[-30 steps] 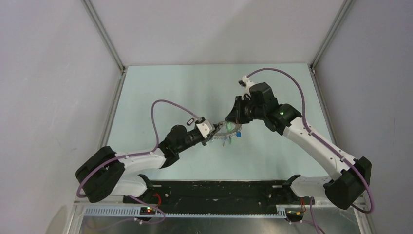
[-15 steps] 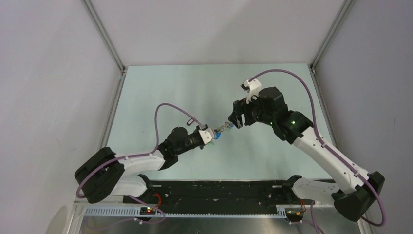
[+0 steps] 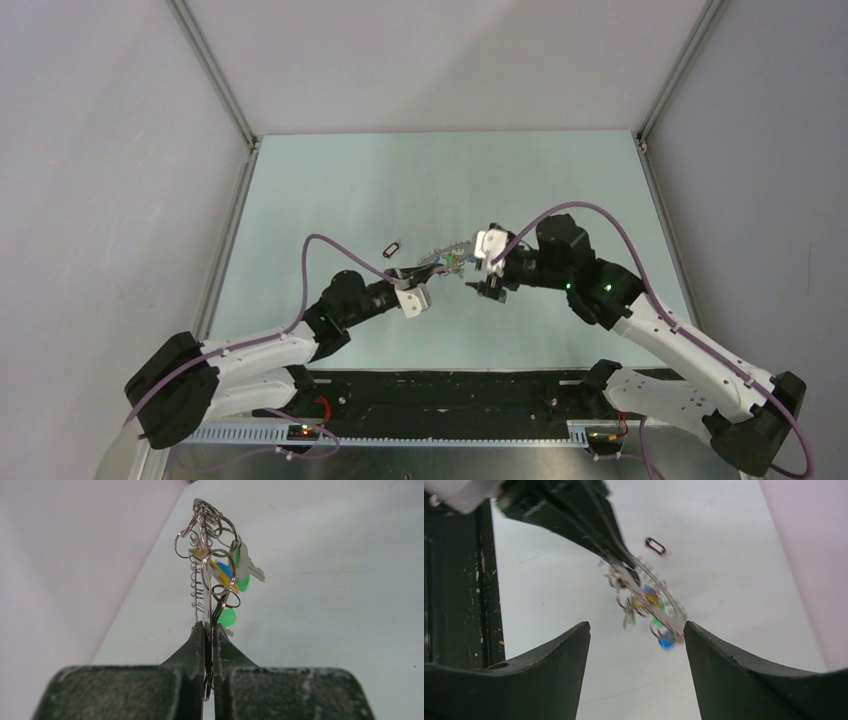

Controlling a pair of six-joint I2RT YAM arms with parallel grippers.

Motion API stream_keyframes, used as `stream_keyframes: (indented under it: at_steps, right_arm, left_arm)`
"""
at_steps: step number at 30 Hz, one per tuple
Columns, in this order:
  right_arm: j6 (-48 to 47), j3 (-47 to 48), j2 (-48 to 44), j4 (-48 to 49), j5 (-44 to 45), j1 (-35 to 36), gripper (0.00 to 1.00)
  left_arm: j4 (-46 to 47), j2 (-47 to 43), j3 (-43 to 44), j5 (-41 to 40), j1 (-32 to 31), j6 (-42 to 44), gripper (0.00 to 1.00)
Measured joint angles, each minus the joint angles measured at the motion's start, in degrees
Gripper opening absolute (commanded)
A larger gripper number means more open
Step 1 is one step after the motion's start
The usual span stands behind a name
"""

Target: Remove the keys from the keyring

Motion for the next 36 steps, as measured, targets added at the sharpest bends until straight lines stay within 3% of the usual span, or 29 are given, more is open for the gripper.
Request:
stream_keyframes:
  at_steps: [4,9,14,16,17,19,22,24,30,36]
  right_arm:
    - [-8.1,0.0,1.4,0.8,1.2,7.2,0.69]
    - [-14.5,0.0,4.0,1.3,5.8,12.0,0.57]
    - [-18.8,0.0,6.6,2.1,11.4,16.0,0.53]
    - [-19.8,0.0,7.5,2.5,13.4,16.6,0.39]
    - [-20.5,0.0,8.0,2.9,14.6,16.9,0.23]
    - [-21.8,0.0,8.8,3.7,16.3,17.5,0.02]
    - [-24.1,-0.3,9.5,2.5,18.6,18.8,0.0]
    - [-24.0,-0.5,9.8,3.1,20.7,19.3,0.0]
    - [-24.4,-0.7,9.5,4.6,27.8,18.9,0.0]
    - [-24.6,-0.8,6.9,5.8,33.2,19.2,0.0]
  left_arm:
    - [-0.2,-2.3,0.0,1.6,-0.2,1.2,0.0]
    - [-1.3,-3.3,0.0,3.8,-0.7,1.6,0.0]
    - [-2.0,-4.7,0.0,5.5,-1.1,1.6,0.0]
    - [-2.4,-5.5,0.0,5.9,-1.2,1.5,0.0]
    - [-2.6,-5.9,0.0,6.2,-1.2,1.5,0.01]
    - [-3.4,-7.0,-0.2,5.9,-1.3,1.4,0.08]
    - [-4.8,-8.6,-0.7,5.6,-1.1,0.1,0.32]
    - [-4.1,-9.9,-0.9,4.5,-1.2,-1.9,0.39]
    - [1.2,-17.8,-1.7,-0.7,-1.6,-10.7,0.49]
    - [3.4,-21.5,-4.8,-7.3,-1.6,-20.5,0.53]
